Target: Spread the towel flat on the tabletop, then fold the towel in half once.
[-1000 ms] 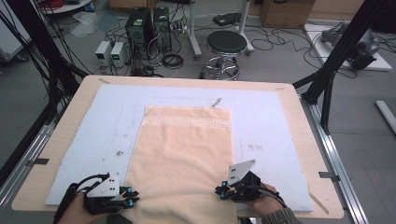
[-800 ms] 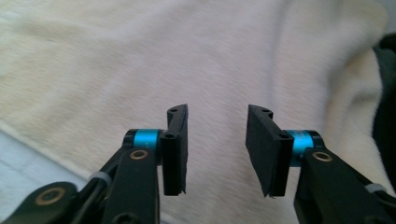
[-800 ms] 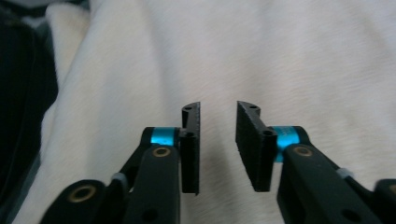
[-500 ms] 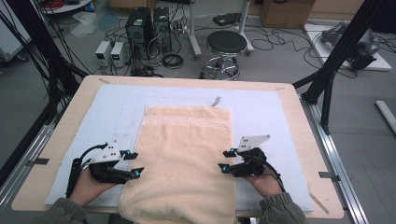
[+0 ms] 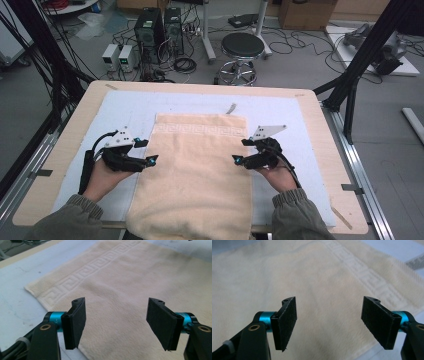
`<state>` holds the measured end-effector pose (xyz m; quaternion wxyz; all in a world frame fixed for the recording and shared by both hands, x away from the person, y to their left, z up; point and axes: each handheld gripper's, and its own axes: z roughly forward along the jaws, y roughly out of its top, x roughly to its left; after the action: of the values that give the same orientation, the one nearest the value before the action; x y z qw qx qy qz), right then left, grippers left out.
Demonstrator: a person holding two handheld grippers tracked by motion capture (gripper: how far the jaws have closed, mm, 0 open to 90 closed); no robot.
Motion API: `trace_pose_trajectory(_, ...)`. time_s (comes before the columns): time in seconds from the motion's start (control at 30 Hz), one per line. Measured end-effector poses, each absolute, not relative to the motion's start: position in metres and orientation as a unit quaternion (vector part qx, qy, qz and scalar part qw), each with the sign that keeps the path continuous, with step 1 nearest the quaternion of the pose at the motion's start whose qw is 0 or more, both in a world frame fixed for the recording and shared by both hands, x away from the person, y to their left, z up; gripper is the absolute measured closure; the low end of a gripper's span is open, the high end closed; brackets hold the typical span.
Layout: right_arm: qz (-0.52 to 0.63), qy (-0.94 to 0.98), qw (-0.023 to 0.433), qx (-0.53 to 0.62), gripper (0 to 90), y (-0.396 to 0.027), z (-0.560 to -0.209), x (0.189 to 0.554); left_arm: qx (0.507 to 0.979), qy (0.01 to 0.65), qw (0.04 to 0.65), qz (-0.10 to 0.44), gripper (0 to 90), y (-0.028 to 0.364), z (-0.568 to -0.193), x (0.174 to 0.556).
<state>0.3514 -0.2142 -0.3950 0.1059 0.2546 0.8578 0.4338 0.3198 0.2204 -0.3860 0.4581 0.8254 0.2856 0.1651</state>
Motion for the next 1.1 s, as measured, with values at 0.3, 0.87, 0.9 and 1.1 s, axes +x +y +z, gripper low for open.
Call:
trace_pose_trajectory(0.3, 0.422, 0.864, 0.099, 0.256, 28.1, -0.203, -0.375, 0.382, 0.830, 0.294, 0.441, 0.172, 32.4, 0.222, -0.371, 0.338)
trace_pose_trajectory(0.87, 0.411, 0.870, 0.103, 0.252, 28.3, -0.200, -0.372, 0.386, 0.839, 0.290, 0.430, 0.164, 32.4, 0.219, -0.370, 0.344)
trace_pose_trajectory(0.9, 0.411, 0.870, 0.103, 0.252, 28.3, -0.200, -0.372, 0.386, 0.838, 0.291, 0.431, 0.165, 32.4, 0.219, -0.370, 0.345)
trace_pose_trajectory(1.1, 0.408, 0.870, 0.107, 0.256, 28.4, -0.201, -0.372, 0.388, 0.833, 0.305, 0.431, 0.167, 32.6, 0.222, -0.373, 0.353)
